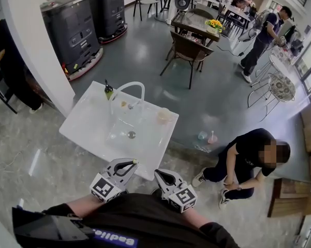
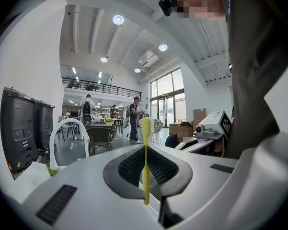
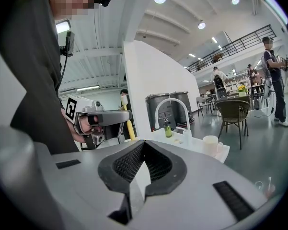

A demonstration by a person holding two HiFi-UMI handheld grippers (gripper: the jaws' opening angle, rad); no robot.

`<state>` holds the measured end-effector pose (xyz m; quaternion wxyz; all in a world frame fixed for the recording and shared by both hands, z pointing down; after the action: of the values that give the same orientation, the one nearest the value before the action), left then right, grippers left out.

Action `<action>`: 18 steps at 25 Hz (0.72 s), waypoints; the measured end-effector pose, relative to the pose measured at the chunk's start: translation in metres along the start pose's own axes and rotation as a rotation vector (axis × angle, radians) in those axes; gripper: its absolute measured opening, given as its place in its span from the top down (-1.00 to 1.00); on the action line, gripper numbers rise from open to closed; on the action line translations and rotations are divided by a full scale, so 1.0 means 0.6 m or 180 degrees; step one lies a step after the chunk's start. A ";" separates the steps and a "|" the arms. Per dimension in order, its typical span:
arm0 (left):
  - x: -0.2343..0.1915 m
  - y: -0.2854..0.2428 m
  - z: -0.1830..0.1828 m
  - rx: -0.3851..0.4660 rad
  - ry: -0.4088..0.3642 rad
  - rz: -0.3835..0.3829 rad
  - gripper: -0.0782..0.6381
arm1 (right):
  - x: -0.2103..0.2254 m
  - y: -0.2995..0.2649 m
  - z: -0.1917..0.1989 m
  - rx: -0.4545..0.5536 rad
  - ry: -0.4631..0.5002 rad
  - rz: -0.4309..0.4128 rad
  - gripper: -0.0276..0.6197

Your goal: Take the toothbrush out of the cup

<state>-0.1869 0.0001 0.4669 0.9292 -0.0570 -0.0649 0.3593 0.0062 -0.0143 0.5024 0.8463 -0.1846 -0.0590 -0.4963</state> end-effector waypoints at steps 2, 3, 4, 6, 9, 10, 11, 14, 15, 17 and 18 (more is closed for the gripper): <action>0.003 0.001 0.001 -0.0002 -0.0040 0.0018 0.73 | 0.000 -0.001 0.005 0.0018 0.0013 -0.0003 0.88; 0.005 0.001 0.003 -0.0002 -0.0049 0.0029 0.73 | 0.002 -0.003 0.010 0.0035 0.0023 -0.0009 0.88; 0.007 0.000 0.004 0.0001 -0.0047 0.0039 0.73 | 0.003 -0.003 0.013 0.0043 0.0028 -0.0013 0.88; 0.012 -0.003 0.006 0.0004 -0.0032 0.0064 0.73 | 0.003 -0.003 0.015 0.0041 0.0031 -0.0013 0.88; 0.022 -0.006 0.008 -0.0020 -0.0028 0.0130 0.73 | 0.003 -0.002 0.015 0.0036 0.0033 -0.0010 0.88; 0.026 -0.007 0.008 -0.0022 -0.0033 0.0152 0.73 | 0.003 -0.002 0.015 0.0034 0.0032 -0.0008 0.88; 0.029 -0.008 0.008 -0.0020 -0.0036 0.0171 0.73 | 0.003 -0.001 0.015 0.0032 0.0030 -0.0006 0.88; 0.031 -0.009 0.009 -0.0010 -0.0029 0.0190 0.73 | 0.004 -0.001 0.016 0.0024 0.0034 -0.0004 0.88; 0.031 -0.010 0.009 -0.0010 -0.0032 0.0190 0.73 | 0.004 -0.002 0.017 0.0024 0.0037 -0.0004 0.88; 0.031 -0.011 0.011 -0.0013 -0.0038 0.0197 0.73 | 0.006 -0.002 0.018 0.0027 0.0039 -0.0005 0.88; 0.032 -0.012 0.011 -0.0014 -0.0041 0.0204 0.73 | 0.006 -0.002 0.019 0.0027 0.0037 -0.0006 0.88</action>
<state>-0.1695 0.0082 0.4760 0.9166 -0.0588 -0.0699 0.3891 0.0081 -0.0137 0.5141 0.8469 -0.1780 -0.0564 -0.4979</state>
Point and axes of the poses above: the fingertips, and each gripper's own axes: y backward along the fingers, x to its right, z out of its underside, the point moved 8 cm from there along y, backward along the fingers, and after that the axes turned 5 degrees about -y, right-handed, at the moved point
